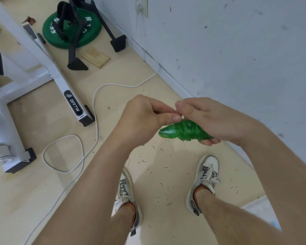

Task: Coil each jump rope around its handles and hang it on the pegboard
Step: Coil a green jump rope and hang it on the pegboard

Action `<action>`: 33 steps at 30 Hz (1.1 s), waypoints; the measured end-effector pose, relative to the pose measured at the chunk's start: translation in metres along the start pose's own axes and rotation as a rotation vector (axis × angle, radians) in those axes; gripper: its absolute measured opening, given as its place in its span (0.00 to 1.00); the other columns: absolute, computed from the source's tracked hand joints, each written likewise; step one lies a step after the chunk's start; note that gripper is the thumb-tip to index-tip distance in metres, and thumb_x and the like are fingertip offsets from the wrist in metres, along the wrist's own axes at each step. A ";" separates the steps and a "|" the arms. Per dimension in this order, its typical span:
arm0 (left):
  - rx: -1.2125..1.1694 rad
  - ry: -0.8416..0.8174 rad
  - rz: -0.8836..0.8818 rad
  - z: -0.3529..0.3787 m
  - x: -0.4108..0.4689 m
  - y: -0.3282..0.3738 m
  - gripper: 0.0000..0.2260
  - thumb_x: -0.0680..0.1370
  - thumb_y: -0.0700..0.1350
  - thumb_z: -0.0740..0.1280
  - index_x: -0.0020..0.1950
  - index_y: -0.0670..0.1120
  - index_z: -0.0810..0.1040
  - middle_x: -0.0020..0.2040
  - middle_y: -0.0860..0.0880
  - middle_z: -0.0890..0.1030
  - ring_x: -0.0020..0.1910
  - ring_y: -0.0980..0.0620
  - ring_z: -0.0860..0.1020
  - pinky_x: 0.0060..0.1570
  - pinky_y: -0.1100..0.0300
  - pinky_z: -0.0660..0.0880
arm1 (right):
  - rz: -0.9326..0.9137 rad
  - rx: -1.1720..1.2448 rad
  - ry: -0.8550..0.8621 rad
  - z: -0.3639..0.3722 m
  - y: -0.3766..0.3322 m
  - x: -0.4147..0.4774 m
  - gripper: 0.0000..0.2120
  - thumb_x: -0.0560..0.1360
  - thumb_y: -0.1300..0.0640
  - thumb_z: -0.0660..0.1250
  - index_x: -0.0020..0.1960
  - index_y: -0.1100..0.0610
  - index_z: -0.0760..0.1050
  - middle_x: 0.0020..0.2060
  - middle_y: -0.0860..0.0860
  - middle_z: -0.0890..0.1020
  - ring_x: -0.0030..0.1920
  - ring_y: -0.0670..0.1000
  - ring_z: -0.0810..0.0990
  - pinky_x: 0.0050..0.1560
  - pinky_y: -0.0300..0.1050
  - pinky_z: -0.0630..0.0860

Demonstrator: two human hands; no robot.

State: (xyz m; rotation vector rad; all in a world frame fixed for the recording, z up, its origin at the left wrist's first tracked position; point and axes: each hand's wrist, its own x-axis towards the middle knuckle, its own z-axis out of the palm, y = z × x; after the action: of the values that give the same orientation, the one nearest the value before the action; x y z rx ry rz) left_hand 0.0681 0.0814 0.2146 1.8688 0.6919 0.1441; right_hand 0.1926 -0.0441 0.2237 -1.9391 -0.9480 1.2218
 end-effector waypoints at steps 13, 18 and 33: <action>-0.303 -0.041 -0.169 0.019 0.004 -0.006 0.14 0.78 0.39 0.66 0.33 0.49 0.82 0.29 0.49 0.78 0.28 0.51 0.67 0.27 0.64 0.64 | -0.044 0.461 0.287 -0.005 0.001 0.002 0.08 0.77 0.59 0.63 0.40 0.60 0.73 0.28 0.59 0.77 0.19 0.52 0.65 0.20 0.37 0.57; 0.185 0.031 0.023 0.034 0.000 0.002 0.10 0.79 0.45 0.64 0.42 0.45 0.83 0.31 0.52 0.80 0.26 0.57 0.72 0.28 0.64 0.68 | 0.030 0.325 0.620 -0.002 0.008 0.011 0.09 0.75 0.57 0.63 0.38 0.60 0.73 0.27 0.54 0.76 0.19 0.52 0.69 0.21 0.38 0.61; 0.326 0.253 0.274 0.023 -0.002 -0.003 0.03 0.74 0.44 0.70 0.43 0.49 0.84 0.34 0.56 0.81 0.36 0.56 0.77 0.40 0.57 0.75 | -0.083 -0.239 0.447 0.000 0.022 0.014 0.06 0.74 0.51 0.67 0.44 0.52 0.73 0.41 0.46 0.79 0.35 0.48 0.76 0.35 0.44 0.71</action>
State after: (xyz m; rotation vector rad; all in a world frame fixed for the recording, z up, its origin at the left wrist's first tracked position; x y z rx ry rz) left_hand 0.0746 0.0621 0.2035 2.2804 0.6551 0.4755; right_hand 0.2018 -0.0442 0.1993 -2.2062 -0.9526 0.6058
